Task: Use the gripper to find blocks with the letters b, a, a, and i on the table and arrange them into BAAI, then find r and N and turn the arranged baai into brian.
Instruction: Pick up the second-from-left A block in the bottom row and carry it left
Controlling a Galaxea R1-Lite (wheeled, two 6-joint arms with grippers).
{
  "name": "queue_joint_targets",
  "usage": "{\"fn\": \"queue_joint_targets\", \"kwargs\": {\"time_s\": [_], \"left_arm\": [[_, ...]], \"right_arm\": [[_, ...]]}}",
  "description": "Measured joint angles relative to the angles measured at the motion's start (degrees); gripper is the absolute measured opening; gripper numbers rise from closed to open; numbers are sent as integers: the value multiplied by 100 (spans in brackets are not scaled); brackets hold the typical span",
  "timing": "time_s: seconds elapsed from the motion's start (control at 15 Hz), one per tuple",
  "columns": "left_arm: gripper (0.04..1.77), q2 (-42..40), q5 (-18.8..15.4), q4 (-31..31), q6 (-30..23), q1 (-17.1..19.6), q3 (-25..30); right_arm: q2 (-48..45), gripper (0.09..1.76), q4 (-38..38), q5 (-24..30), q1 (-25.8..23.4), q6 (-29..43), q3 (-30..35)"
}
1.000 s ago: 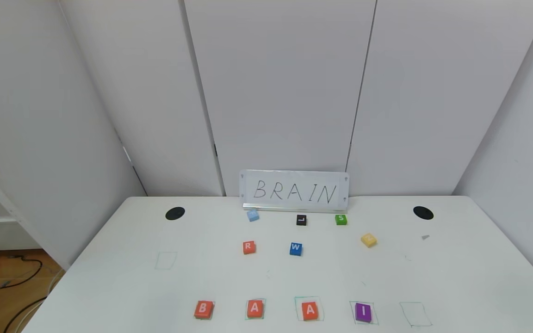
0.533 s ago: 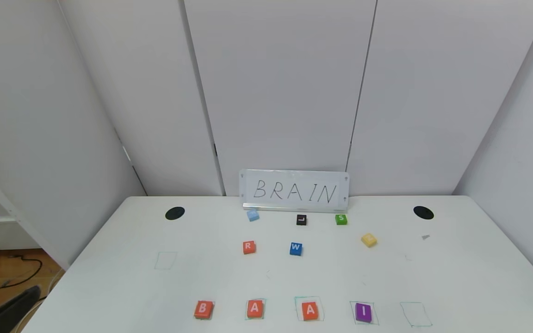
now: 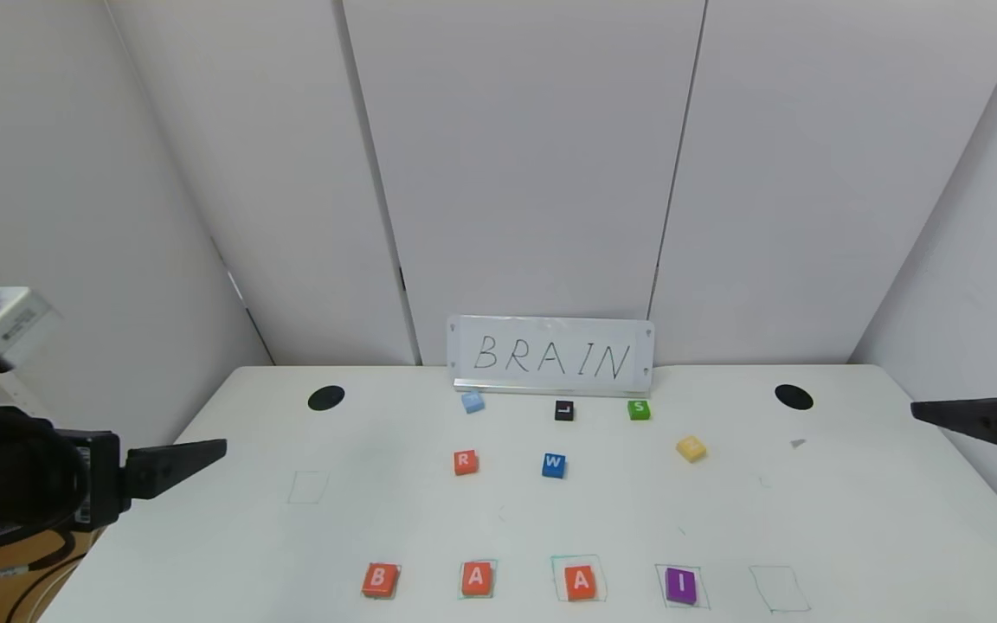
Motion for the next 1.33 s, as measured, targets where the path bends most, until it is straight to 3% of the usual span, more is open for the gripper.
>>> {"fn": "queue_joint_targets", "kwargs": {"time_s": [0.2,0.6,0.93,1.2,1.33], "left_arm": [[172,535,238,1308,-523,-258,-708],[172,1123,363,2775,-1648,-970,-1738],[172,1803,391,3207,-2811,-1808,-2365],[172,2348,930,3128,-3361,-2553,-2453],[172,2581,1025,3109,-3422,-2795,-2514]], "right_arm": [[256,171,51,-77,9,-46,-94],[308,171,216,-83,69,-46,-130],[137,171,213,-83,69,-62,-141],[-6,171,216,-82,79,-73,-113],[-74,171,218,-82,85,-73,-105]]}}
